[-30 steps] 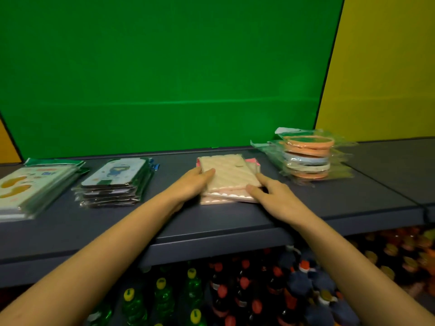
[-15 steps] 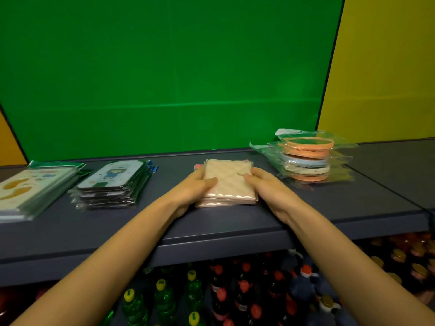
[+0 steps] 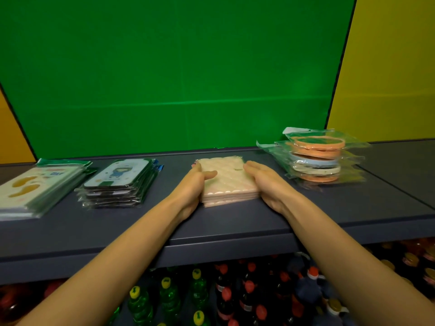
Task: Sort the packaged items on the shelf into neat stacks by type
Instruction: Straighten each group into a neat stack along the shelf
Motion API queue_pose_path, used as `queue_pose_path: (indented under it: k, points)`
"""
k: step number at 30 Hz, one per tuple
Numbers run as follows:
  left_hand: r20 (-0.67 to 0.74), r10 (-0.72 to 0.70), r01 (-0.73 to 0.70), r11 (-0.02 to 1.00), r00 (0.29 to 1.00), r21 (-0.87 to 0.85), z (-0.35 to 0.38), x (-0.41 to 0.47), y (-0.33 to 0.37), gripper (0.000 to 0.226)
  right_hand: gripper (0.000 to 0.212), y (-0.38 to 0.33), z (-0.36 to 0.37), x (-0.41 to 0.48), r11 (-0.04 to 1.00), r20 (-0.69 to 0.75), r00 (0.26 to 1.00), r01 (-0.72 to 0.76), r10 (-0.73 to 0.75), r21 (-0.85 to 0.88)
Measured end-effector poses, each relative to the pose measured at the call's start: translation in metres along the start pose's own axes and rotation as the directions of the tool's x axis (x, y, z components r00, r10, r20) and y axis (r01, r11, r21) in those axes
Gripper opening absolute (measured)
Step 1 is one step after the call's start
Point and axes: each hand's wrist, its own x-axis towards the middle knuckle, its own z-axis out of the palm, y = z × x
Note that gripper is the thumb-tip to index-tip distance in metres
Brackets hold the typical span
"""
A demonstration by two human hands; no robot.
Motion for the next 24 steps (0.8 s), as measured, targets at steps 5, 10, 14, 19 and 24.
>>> queue_pose_path:
  k: [5,10,14,19,24]
  points:
    - [-0.025,0.007,-0.009,0.996,1.000,-0.087,0.008,-0.016,0.008,0.090,0.045,0.003,0.003,0.005,0.999,-0.001,1.000,0.003,-0.003,0.052]
    - [-0.094,0.045,-0.043,0.999,0.995,0.024,0.010,-0.028,0.015,0.025,0.049,0.006,0.020,0.000,0.998,-0.003,1.000,0.021,-0.021,0.054]
    - [-0.242,0.116,-0.079,0.984,0.963,0.157,0.012,-0.036,0.020,0.024,0.063,0.015,0.037,0.005,0.994,-0.002,0.996,0.094,-0.094,-0.049]
    - [-0.237,0.146,-0.065,0.946,0.960,0.319,0.019,-0.038,0.019,0.047,0.055,0.011,0.038,0.005,0.960,-0.040,0.987,0.143,-0.156,-0.240]
    - [-0.277,0.257,-0.059,0.822,0.926,0.567,0.014,-0.044,0.020,0.058,0.060,0.011,0.029,-0.002,0.939,0.034,0.970,0.240,-0.240,-0.246]
